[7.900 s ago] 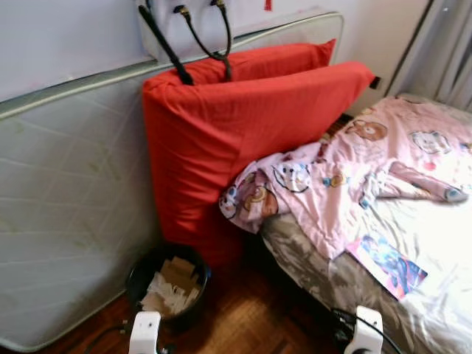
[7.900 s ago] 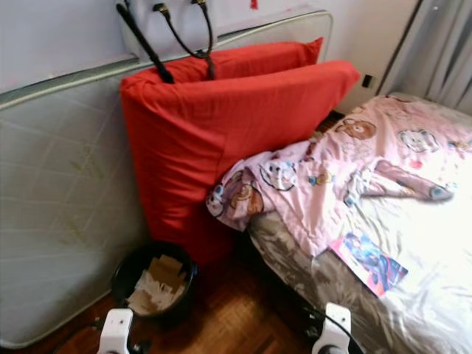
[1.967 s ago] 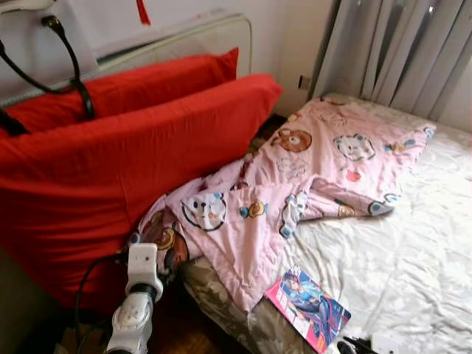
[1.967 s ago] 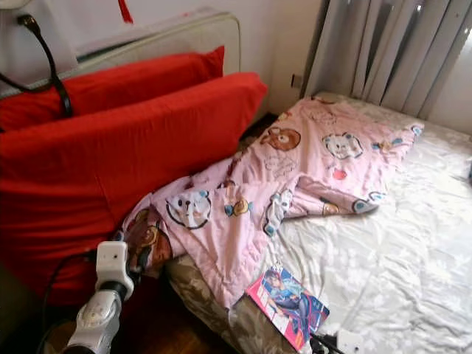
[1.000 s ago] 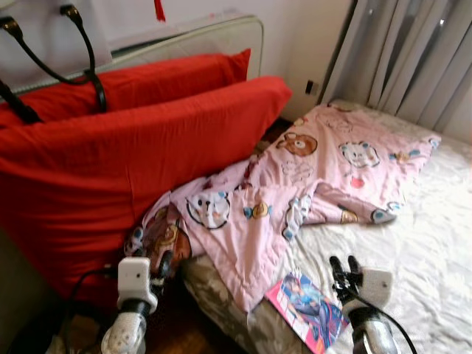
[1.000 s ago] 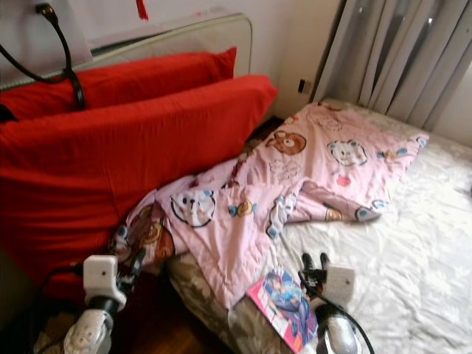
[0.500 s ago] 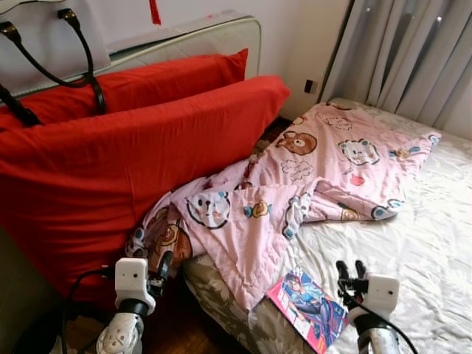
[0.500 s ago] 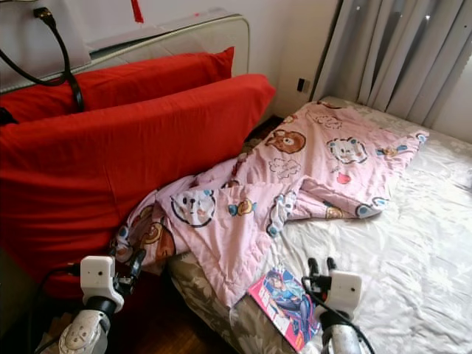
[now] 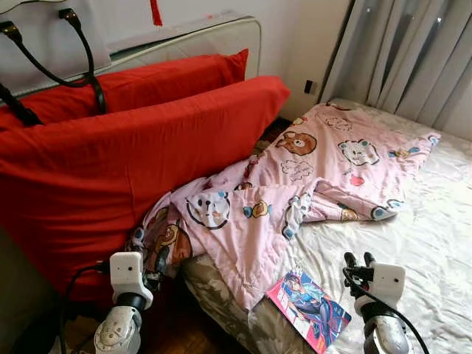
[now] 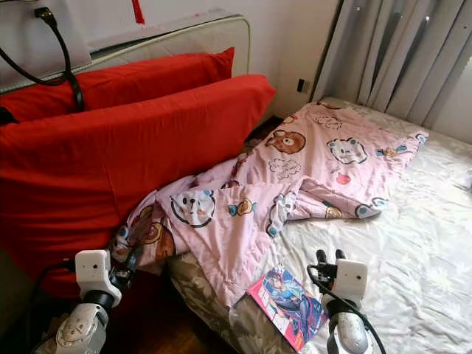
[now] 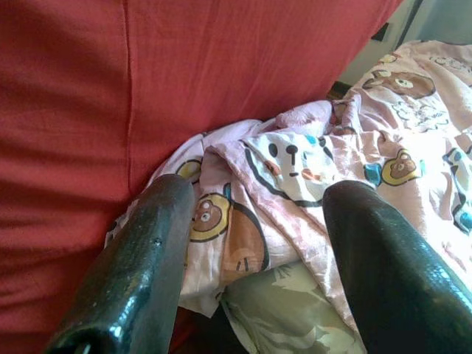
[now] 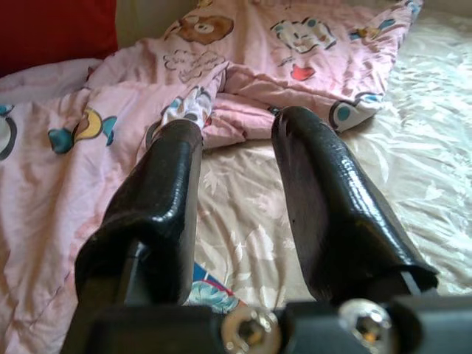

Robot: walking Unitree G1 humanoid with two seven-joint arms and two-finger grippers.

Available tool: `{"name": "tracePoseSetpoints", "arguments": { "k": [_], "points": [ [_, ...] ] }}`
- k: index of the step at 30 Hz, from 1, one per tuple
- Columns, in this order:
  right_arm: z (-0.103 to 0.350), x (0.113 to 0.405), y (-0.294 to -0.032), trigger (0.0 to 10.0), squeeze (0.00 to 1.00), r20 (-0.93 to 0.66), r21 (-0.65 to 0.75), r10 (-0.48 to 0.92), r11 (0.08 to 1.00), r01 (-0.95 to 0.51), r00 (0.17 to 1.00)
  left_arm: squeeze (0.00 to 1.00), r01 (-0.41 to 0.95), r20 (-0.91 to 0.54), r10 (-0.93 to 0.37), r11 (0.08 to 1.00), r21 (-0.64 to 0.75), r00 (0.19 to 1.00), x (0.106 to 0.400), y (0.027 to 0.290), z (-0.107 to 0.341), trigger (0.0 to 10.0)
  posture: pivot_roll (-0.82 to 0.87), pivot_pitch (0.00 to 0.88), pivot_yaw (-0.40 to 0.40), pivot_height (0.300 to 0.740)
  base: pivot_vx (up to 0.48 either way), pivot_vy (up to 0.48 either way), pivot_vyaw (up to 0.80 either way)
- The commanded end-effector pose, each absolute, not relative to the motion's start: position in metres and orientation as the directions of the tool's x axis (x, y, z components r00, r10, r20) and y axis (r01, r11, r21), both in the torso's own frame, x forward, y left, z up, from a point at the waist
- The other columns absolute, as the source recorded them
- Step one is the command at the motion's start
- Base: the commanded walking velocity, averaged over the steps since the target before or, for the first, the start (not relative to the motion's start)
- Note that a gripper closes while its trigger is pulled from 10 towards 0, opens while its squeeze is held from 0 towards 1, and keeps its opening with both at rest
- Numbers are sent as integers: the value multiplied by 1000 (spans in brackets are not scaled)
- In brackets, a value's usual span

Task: Clean up the room

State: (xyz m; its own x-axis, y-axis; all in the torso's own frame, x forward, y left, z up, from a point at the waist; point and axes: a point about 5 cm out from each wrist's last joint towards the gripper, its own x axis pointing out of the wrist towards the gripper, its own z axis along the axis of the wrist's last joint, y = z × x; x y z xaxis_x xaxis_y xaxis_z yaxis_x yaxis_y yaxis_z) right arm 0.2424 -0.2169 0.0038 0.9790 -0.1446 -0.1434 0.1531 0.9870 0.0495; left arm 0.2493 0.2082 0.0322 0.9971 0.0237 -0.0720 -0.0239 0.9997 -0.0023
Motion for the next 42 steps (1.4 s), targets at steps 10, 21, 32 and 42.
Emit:
{"name": "tracePoseSetpoints", "arguments": {
  "k": [10,21,32,42],
  "points": [
    [1,237,-215,10000,1000,-152,76,-170,980,183,974,0,1,-72,-1,1000,3,997,252,205,39,10000,7,0,-34,710,0,0,0],
    [4,249,-206,10000,0,-182,44,-59,997,68,982,0,72,-76,-70,997,19,995,256,199,42,10000,24,0,-55,710,0,0,0],
    [0,245,-210,10000,0,-204,58,-99,992,113,974,0,48,-74,-47,999,14,996,255,201,42,10000,24,0,-56,650,0,0,0],
    [-4,240,-210,10000,0,-216,68,-113,989,131,970,0,64,-82,-63,998,12,995,256,202,43,10000,17,0,-37,650,0,0,0]
  ]
}}
